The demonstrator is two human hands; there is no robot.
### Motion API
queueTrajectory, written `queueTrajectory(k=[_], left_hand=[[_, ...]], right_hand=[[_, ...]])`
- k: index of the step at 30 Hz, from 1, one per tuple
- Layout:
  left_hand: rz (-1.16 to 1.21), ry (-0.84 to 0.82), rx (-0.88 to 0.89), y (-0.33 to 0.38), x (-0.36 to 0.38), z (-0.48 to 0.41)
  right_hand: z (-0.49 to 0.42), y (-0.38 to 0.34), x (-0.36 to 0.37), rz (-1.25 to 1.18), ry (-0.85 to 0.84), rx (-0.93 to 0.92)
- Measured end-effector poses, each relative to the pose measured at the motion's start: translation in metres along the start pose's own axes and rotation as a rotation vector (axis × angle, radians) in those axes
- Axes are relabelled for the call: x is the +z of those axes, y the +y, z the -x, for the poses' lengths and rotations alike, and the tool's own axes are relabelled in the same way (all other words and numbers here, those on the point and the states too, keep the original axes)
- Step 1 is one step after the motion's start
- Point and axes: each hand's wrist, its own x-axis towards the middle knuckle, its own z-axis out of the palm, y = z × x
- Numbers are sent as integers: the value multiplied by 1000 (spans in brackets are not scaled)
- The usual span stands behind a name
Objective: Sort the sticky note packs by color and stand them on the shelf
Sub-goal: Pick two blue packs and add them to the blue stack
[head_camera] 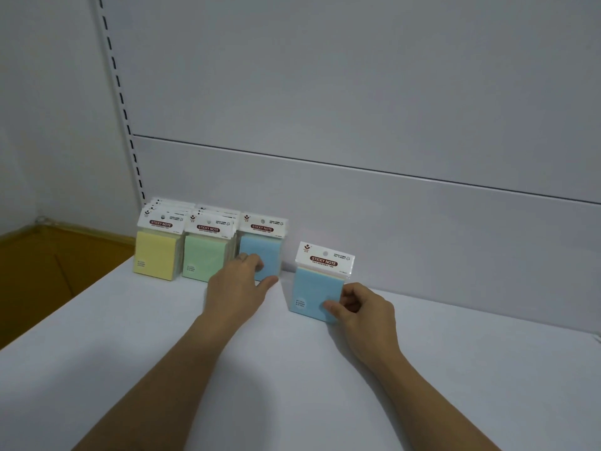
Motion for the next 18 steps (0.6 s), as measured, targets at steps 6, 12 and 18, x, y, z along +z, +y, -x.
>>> queueTrajectory(k=[6,12,18], left_hand=[[551,-122,25,22,-14,19],[704,-153,-58,33,-18,20],[793,-87,-127,30,-31,12]], right_hand=[[3,-3,-1,-8,14,-11],[8,-10,-1,-112,15,-32],[3,-17,7,-75,-17,-74]])
